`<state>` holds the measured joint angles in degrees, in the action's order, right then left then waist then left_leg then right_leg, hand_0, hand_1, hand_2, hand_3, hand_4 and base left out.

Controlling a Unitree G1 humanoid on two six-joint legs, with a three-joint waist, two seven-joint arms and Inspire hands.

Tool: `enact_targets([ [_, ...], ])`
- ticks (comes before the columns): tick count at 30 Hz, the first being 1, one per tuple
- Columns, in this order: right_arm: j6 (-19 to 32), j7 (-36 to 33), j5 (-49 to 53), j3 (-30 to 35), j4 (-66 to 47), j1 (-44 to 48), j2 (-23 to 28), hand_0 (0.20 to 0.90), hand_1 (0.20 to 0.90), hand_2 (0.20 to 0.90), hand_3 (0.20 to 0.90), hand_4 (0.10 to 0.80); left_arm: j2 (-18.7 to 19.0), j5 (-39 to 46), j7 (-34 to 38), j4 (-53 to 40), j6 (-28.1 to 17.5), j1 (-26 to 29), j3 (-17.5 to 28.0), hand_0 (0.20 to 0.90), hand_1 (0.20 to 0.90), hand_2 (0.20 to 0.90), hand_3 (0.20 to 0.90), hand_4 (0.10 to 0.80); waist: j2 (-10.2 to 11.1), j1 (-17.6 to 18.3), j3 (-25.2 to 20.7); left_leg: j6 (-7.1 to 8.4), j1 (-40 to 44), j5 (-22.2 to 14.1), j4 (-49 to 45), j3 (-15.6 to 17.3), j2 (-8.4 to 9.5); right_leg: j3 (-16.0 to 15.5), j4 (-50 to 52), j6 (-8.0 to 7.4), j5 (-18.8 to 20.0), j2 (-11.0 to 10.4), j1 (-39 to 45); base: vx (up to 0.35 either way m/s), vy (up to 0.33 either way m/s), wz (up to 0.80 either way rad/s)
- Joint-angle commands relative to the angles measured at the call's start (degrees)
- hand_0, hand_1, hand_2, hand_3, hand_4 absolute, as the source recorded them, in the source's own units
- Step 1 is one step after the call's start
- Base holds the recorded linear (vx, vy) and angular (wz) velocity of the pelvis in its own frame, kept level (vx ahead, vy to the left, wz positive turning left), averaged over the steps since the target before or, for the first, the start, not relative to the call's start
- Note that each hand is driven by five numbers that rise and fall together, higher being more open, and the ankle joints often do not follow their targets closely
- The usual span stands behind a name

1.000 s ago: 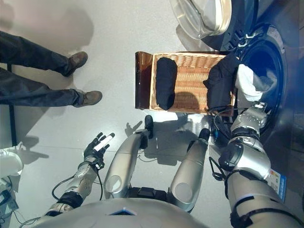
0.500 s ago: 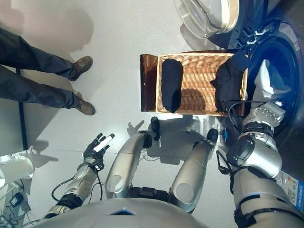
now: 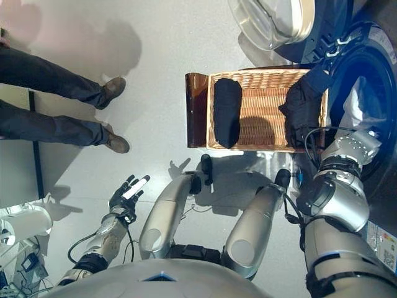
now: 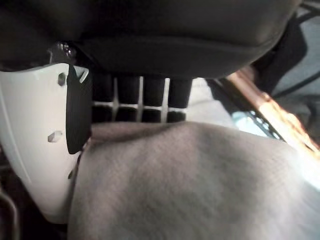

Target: Pick up the clothes and place them into the washing machine

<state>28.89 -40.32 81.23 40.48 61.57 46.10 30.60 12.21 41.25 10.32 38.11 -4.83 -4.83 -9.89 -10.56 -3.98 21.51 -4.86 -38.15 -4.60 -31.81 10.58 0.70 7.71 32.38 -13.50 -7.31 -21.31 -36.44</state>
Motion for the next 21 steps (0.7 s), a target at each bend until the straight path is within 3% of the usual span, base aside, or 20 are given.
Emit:
enact_targets([
  [1, 11.0, 0.6, -7.5, -5.0, -7.5, -3.8, 13.9, 0.9, 0.9, 0.9, 0.9, 0.8, 2.6, 0.7, 2.5, -0.5, -1.4, -4.6, 1.0, 0.9, 0.9, 0.9, 0.9, 0.8, -0.1, 3.5, -7.5, 5.87, 5.1, -5.2, 2.1, -3.2, -1.49, -3.9, 2.0, 6.92, 1.1, 5.2, -2.0, 0.0, 0.0, 0.0],
  [9, 9.3, 0.8, -6.1, -7.1, -4.5, -1.8, 11.0, 0.9, 0.9, 0.9, 0.9, 0.8, 2.9, 1.2, 2.8, -0.6, -1.0, -4.3, 1.3, 0.9, 0.9, 0.9, 0.9, 0.8, 1.0, 3.0, -7.7, 6.06, 6.3, -4.2, 3.8, -3.7, -1.38, -4.8, -0.6, 6.81, 2.4, 5.5, 0.5, 0.0, 0.0, 0.0],
  [13, 10.5, 1.4, -5.1, -7.5, -5.9, -2.6, 6.3, 0.9, 0.9, 0.9, 0.9, 0.8, 2.6, 1.8, 2.9, -0.1, -0.7, -4.1, 1.1, 0.9, 0.9, 0.9, 0.9, 0.8, 1.3, 2.8, -7.7, 6.0, 7.6, -3.6, 5.4, -3.9, -1.19, -5.2, -2.5, 6.63, 3.1, 5.6, 2.2, 0.0, 0.0, 0.0],
  [21, 7.5, 4.3, -2.9, -8.9, -2.8, -5.1, 1.4, 0.9, 0.9, 0.9, 0.9, 0.8, 2.6, 1.7, 2.6, 0.5, -0.6, -3.1, 1.9, 0.9, 0.9, 0.9, 0.9, 0.8, 2.5, 2.3, -8.7, 6.11, 12.2, -1.8, 10.6, -4.4, -0.74, -6.0, -7.9, 6.14, 4.8, 5.6, 7.3, 0.039, -0.01, -0.05],
])
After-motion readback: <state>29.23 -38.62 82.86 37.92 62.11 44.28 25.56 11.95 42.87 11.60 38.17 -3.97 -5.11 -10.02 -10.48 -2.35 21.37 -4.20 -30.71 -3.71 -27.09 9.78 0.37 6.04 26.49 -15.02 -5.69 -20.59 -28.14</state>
